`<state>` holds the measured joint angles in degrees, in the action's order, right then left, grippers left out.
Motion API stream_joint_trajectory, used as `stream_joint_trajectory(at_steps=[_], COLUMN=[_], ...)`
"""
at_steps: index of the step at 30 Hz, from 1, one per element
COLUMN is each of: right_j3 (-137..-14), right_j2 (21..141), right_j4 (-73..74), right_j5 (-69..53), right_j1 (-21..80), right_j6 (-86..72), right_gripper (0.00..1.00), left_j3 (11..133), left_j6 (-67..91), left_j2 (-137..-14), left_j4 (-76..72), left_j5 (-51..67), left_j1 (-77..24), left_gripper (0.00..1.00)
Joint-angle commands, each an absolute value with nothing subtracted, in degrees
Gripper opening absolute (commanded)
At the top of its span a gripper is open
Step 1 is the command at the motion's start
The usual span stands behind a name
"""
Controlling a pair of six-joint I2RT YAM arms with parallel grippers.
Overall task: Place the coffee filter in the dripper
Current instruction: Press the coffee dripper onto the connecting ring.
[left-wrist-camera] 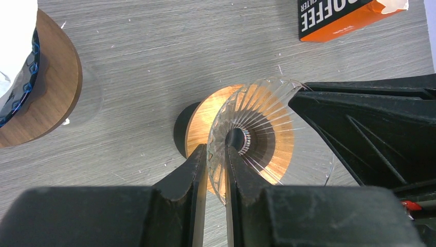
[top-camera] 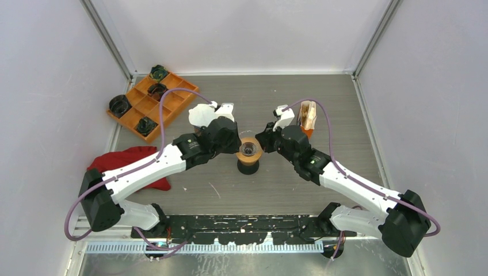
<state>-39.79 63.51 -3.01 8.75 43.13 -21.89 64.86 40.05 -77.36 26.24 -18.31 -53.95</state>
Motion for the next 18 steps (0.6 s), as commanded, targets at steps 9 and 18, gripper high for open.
stream_joint_trajectory(at_steps=[9, 18], right_j3=[-41.9, -54.6], right_j2=[67.2, 68.5], right_j4=[21.1, 26.8], right_j5=[7.8, 9.8], right_j1=[44.2, 44.2], right_j6=[-19.0, -16.0], right_gripper=[0.18, 0.32], left_j3=[62.6, 65.7], left_j6=[40.7, 39.9], left_j2=[-76.7, -74.2], left_j4=[33.9, 36.5], left_j5=[-18.0, -20.6], left_j1=[-56.0, -55.0], left_gripper=[0.24, 0.35])
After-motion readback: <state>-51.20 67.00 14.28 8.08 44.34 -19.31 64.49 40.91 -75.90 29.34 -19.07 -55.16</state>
